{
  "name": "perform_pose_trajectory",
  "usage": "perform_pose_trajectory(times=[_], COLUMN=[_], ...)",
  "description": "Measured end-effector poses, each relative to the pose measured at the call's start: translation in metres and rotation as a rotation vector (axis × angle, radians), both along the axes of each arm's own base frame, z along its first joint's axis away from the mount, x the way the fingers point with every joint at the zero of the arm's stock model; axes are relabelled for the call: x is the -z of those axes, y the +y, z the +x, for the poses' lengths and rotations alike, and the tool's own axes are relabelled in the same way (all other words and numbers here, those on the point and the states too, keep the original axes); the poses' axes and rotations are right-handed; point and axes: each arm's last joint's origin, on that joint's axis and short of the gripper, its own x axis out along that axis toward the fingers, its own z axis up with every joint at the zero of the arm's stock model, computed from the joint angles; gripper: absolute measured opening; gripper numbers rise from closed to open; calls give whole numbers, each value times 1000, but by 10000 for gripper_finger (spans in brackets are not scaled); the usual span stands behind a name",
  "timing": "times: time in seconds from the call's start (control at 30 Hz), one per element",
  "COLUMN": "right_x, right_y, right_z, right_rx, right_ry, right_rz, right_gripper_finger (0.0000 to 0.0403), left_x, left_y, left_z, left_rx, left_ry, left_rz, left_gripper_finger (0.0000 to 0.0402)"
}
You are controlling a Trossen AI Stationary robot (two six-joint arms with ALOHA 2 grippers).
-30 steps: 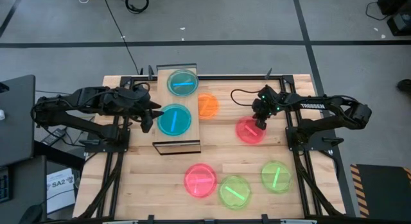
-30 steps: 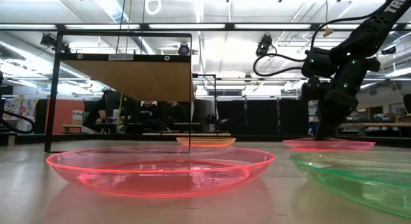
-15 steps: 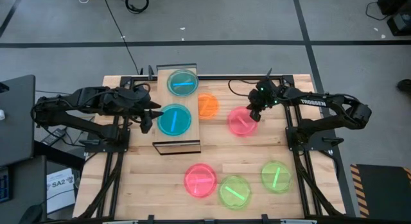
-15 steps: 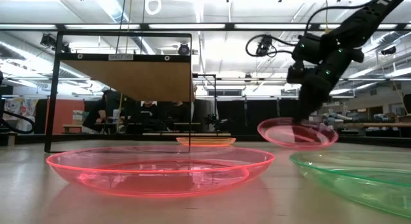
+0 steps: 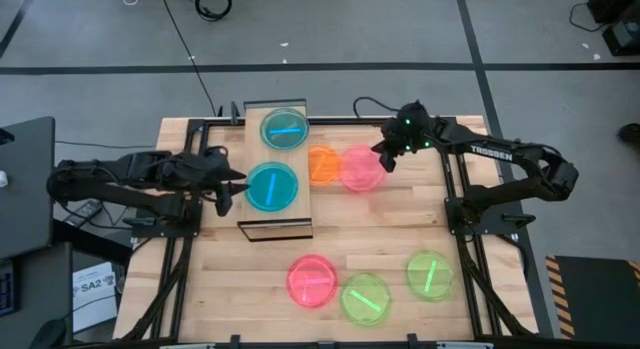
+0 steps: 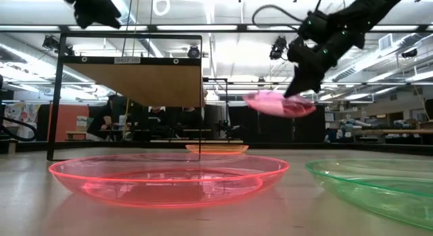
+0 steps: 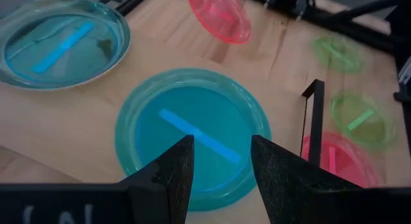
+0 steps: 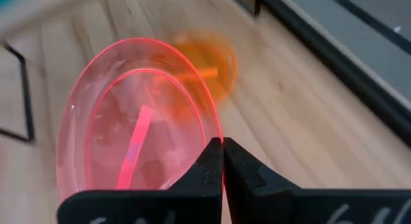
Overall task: Place and stack plates onto a shelf
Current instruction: Stack the top pink plate on top of the bottom blue plate on the shelf
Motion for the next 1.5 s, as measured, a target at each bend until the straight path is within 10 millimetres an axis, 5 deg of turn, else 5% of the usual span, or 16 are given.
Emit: perform_pose_trajectory(times=[0.43, 0.67, 1.03, 1.5], right_x=[-85, -107, -95, -79], right_y=[9, 27, 55, 67], right_z=[29, 42, 103, 210], right_rx=[122, 157, 66, -62], right_ry=[-259, -400, -576, -348], right_rz=[57, 151, 244, 209], right_gripper_finger=[5, 5, 5, 5], left_x=[26, 26, 26, 26], left_y=[1, 2, 2, 2], left_z=[-27, -28, -28, -28], left_rx=[8, -19, -25, -27], left_ry=[-195, -191, -190, -188], left_rz=[4, 31, 37, 35], left_gripper_finger=[160, 160, 160, 160])
